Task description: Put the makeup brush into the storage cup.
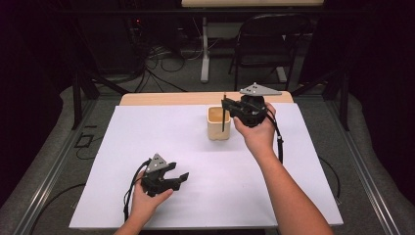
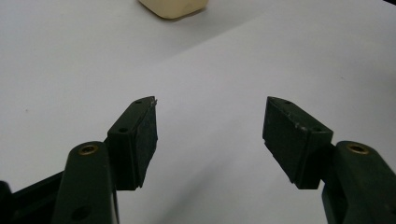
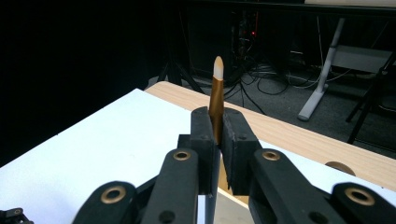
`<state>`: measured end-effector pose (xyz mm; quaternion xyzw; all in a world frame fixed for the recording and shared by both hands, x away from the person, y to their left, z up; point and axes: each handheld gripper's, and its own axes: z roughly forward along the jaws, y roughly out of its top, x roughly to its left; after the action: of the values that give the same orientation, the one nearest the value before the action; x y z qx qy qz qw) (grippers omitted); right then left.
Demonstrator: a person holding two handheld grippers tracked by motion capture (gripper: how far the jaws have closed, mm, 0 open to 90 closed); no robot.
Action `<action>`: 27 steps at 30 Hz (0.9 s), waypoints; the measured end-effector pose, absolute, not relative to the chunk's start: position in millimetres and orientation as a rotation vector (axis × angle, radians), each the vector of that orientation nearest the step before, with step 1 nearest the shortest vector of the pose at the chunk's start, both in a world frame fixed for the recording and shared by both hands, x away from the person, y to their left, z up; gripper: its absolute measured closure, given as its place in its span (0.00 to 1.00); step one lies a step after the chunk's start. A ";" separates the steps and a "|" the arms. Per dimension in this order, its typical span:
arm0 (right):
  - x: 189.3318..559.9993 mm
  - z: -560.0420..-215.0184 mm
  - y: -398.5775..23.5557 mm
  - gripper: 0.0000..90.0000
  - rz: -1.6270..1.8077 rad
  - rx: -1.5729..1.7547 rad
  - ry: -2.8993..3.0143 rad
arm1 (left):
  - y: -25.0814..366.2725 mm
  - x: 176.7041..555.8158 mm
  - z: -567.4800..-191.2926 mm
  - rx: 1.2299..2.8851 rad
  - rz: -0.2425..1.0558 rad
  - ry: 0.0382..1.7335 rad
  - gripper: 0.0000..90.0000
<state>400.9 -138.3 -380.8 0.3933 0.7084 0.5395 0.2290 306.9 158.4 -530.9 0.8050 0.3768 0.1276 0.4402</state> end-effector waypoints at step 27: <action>404.4 -390.8 -137.9 0.93 1.461 1.095 1.969 | 159.4 307.7 -531.6 1.995 0.310 0.933 0.40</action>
<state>404.4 -137.9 -390.8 0.3974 0.7142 0.5299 0.2263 307.7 159.4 -531.6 0.8044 0.3761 0.1251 0.4427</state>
